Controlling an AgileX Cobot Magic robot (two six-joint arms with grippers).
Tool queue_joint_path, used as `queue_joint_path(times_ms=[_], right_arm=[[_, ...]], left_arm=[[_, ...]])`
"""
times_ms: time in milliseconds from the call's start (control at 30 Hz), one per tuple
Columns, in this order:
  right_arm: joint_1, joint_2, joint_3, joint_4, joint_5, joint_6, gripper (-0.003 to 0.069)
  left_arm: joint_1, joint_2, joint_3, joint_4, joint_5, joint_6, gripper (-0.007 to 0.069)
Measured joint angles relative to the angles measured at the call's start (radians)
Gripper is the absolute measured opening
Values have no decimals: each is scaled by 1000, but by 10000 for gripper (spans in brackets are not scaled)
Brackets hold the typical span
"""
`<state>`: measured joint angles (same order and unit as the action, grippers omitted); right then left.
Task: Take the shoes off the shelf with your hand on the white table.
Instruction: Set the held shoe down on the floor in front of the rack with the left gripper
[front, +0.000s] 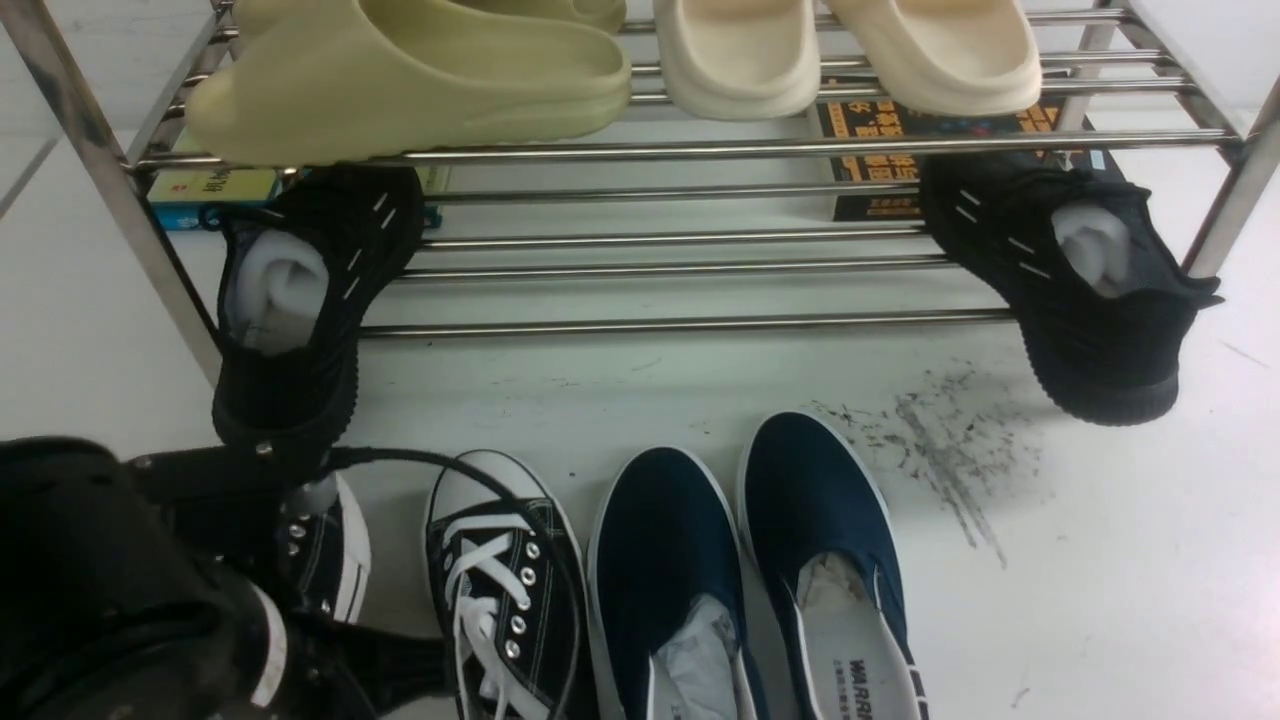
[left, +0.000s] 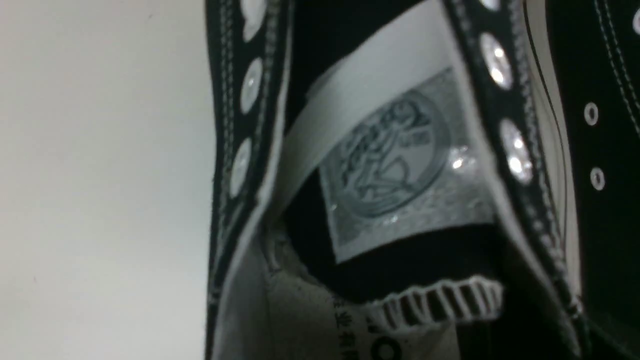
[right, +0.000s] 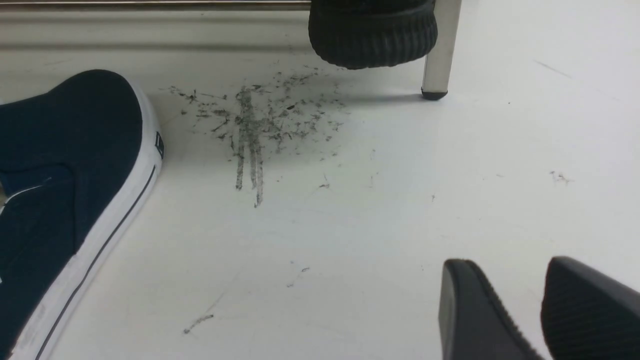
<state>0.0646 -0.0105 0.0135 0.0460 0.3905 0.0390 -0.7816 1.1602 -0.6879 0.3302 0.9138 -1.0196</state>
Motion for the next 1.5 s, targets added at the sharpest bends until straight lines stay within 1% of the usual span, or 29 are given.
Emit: queue_joint_path(times_ms=[100,267,467,700,967,1067,1167,1233,1300,1333,1367,1400,1500], right_arm=[[0,0,0,0,0,0,240],[0,0,0,0,0,0,240],[0,0,0,0,0,0,240],[0,0,0,0,0,0,240],[0,0,0,0,0,0,240],[0,0,0,0,0,0,240],[0,0,0,0,0,0,240],[0,0,0,0,0,0,240],[0,0,0,0,0,0,240],[0,0,0,0,0,0,240],[0,0,0,0,0,0,240],[0,0,0,0,0,0,240],[0,0,0,0,0,0,240]], left_arm=[[0,60,1,11,-50,33,24],[0,132,1,30,-146,37,27],[0,158,0,31,-163,39,28],[0,129,-50,45,-81,40,28],[0,30,-141,60,29,47,28],[0,-25,-146,29,71,68,27],[0,-51,-146,-15,106,116,24],[0,-61,-146,-99,145,192,23],[0,-61,-146,-121,157,210,23],[0,-57,-146,-159,180,247,23],[0,-57,-146,-167,183,252,23],[0,-53,-146,-188,208,285,23],[0,-52,-138,-184,211,298,23]])
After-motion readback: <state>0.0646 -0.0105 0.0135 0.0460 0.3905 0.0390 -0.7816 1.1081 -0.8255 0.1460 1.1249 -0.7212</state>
